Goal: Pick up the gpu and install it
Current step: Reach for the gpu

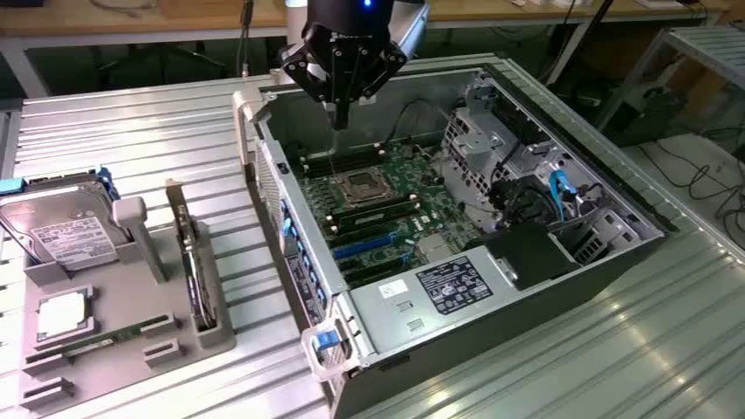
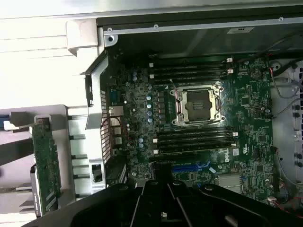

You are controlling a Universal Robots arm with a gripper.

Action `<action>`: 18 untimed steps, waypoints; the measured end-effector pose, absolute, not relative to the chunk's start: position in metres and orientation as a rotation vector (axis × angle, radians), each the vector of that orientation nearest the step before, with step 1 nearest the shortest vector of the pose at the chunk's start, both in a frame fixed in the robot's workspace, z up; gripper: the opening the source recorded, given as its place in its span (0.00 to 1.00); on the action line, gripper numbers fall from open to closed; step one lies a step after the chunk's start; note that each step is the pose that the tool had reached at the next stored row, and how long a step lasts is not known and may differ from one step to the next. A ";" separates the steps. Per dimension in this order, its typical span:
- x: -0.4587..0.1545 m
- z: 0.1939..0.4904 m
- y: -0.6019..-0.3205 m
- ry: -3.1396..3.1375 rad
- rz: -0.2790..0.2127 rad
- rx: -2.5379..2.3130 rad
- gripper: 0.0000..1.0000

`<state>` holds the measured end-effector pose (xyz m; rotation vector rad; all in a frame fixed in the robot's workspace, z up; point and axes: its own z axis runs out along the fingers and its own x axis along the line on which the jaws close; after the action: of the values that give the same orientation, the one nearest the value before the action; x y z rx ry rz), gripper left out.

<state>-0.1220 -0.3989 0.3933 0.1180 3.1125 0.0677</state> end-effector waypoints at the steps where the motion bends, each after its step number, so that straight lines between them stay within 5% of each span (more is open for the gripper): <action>1: -0.122 0.393 -0.399 3.113 0.068 0.118 0.11; 18: -0.131 0.393 -0.399 3.113 0.068 0.118 0.11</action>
<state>-0.1306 -0.3989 0.3933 0.1179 3.1125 0.0676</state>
